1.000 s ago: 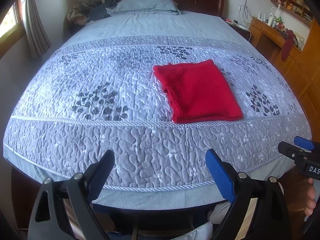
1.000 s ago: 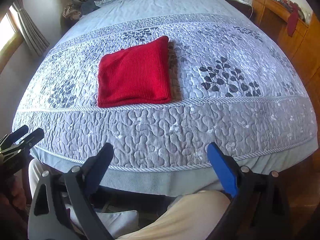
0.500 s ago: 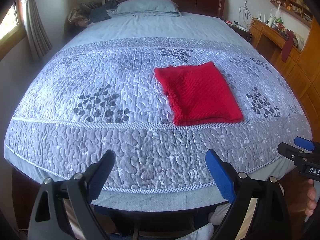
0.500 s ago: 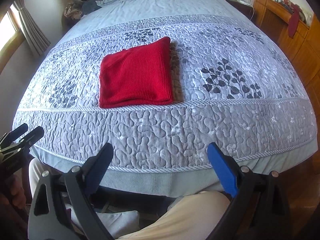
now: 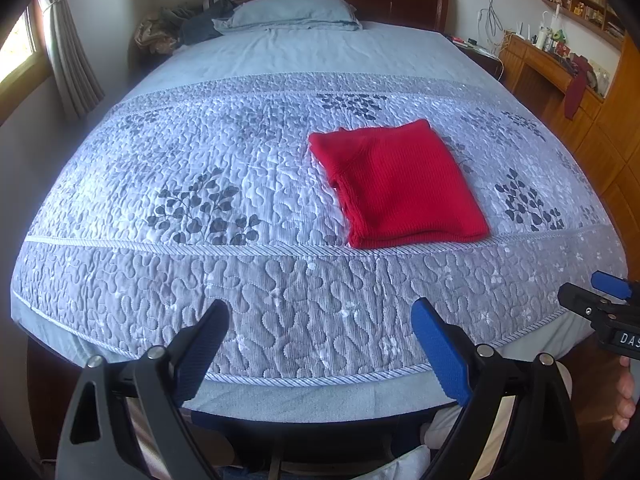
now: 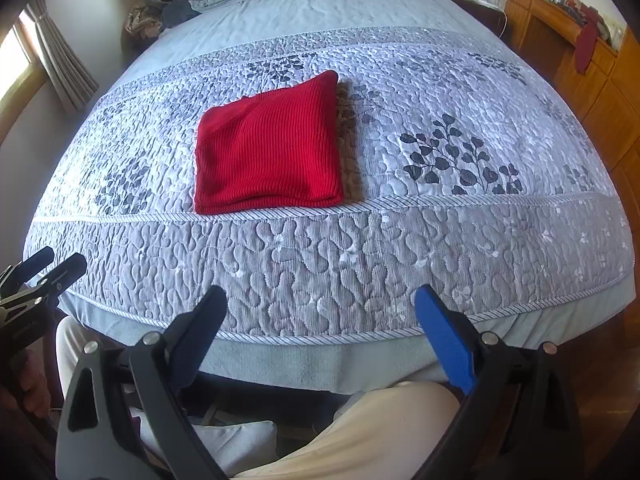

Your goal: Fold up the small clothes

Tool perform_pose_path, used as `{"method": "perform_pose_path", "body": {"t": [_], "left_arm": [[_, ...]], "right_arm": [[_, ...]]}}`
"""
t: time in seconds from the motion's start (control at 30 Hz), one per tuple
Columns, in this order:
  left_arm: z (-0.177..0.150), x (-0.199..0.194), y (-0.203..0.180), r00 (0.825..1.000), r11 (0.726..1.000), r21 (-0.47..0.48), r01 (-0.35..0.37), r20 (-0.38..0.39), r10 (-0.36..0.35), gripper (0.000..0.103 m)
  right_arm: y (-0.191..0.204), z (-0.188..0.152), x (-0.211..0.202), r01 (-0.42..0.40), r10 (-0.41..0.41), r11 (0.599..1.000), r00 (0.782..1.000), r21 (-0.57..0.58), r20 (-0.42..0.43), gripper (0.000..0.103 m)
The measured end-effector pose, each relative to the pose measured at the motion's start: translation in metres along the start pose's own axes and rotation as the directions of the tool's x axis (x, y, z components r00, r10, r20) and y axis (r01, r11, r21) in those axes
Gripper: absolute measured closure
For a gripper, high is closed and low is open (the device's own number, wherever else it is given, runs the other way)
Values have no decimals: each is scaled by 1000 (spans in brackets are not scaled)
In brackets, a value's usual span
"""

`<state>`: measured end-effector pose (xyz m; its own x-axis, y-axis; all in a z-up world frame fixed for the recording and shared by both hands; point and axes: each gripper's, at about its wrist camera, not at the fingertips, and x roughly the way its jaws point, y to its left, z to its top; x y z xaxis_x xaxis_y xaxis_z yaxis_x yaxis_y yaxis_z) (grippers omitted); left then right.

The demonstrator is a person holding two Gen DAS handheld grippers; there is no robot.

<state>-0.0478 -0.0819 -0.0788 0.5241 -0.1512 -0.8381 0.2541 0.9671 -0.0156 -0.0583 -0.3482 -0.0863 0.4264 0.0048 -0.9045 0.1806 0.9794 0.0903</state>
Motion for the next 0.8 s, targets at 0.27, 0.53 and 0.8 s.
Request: {"method": "perform_pose_path", "body": {"t": [0.27,0.53,0.8], "left_arm": [[-1,2,1,1000,1000,12,-5,0,5,10],[0,2,0,1000,1000,8,8,-7,-8,10],[2,-2,-1,1000,1000,16,-11,17,11,10]], "right_arm": [[-3,0,3,0,0,1000,1000,0,-5,9],[-2,0,5,0,0,1000,1000,-2,-8,9],[-3,1,5,0,0,1000,1000,7,-10,9]]}}
